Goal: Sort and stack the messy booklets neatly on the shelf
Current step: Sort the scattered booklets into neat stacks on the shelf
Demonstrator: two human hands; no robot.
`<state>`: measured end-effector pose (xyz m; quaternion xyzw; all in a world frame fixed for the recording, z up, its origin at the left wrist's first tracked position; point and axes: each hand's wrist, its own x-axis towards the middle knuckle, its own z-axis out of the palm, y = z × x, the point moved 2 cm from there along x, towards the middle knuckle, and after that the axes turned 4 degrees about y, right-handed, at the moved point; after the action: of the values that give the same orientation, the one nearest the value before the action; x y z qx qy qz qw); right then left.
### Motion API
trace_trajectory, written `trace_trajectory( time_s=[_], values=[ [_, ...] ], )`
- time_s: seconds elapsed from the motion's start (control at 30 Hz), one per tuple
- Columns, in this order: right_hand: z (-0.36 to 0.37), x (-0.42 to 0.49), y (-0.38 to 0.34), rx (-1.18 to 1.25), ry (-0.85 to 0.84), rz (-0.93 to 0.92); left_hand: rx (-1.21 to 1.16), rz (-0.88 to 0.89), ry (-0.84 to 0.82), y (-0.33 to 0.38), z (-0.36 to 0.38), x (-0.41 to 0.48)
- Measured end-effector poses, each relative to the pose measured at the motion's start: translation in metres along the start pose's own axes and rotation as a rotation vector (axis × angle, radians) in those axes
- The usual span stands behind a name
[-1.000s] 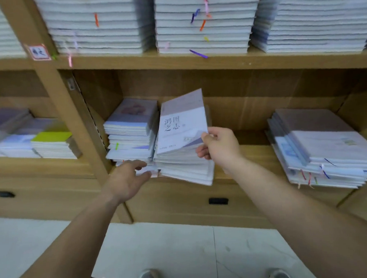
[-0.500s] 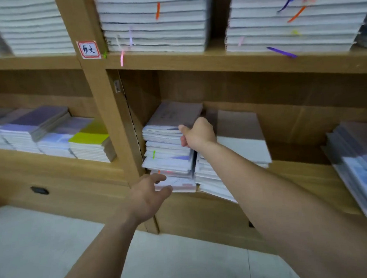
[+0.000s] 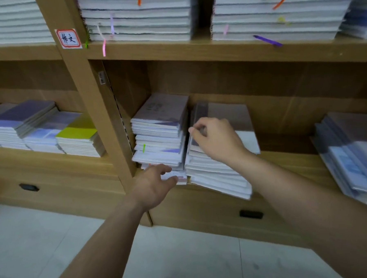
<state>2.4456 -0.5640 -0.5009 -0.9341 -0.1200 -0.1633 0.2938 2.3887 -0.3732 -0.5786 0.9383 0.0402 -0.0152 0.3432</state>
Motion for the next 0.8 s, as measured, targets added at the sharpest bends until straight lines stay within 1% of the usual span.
trace_trajectory(
  time_s=[0.07, 0.13, 0.2, 0.23, 0.3, 0.37, 0.43, 0.53, 0.73, 0.8],
  values=[
    [-0.026, -0.029, 0.032, -0.081, -0.014, 0.019, 0.03, 0.018, -0.032, 0.01, 0.014, 0.001],
    [-0.048, -0.055, 0.067, -0.131, 0.033, 0.061, 0.006, 0.008, -0.046, 0.017, 0.027, 0.0],
    [-0.062, -0.076, 0.102, -0.12, 0.078, 0.12, -0.065, -0.029, -0.03, 0.024, 0.033, -0.002],
    [-0.065, -0.084, 0.117, -0.102, 0.07, 0.162, -0.103, -0.046, -0.007, 0.026, 0.035, -0.002],
    [-0.066, -0.1, 0.143, -0.044, -0.028, 0.297, -0.169, -0.068, 0.036, 0.03, 0.036, -0.002],
    [-0.059, -0.11, 0.161, 0.012, -0.149, 0.408, -0.183, -0.06, 0.062, 0.037, 0.036, -0.003],
    [-0.053, -0.113, 0.166, 0.079, -0.196, 0.44, -0.201, -0.039, 0.082, 0.045, 0.04, -0.002],
    [-0.047, -0.103, 0.157, 0.188, -0.191, 0.44, -0.225, -0.03, 0.099, 0.057, 0.046, 0.001],
    [-0.031, -0.081, 0.137, 0.494, -0.114, 0.409, -0.349, -0.105, 0.123, 0.072, 0.056, 0.014],
    [-0.024, -0.072, 0.132, 0.528, -0.063, 0.409, -0.364, -0.109, 0.14, 0.075, 0.058, 0.019]
  ],
)
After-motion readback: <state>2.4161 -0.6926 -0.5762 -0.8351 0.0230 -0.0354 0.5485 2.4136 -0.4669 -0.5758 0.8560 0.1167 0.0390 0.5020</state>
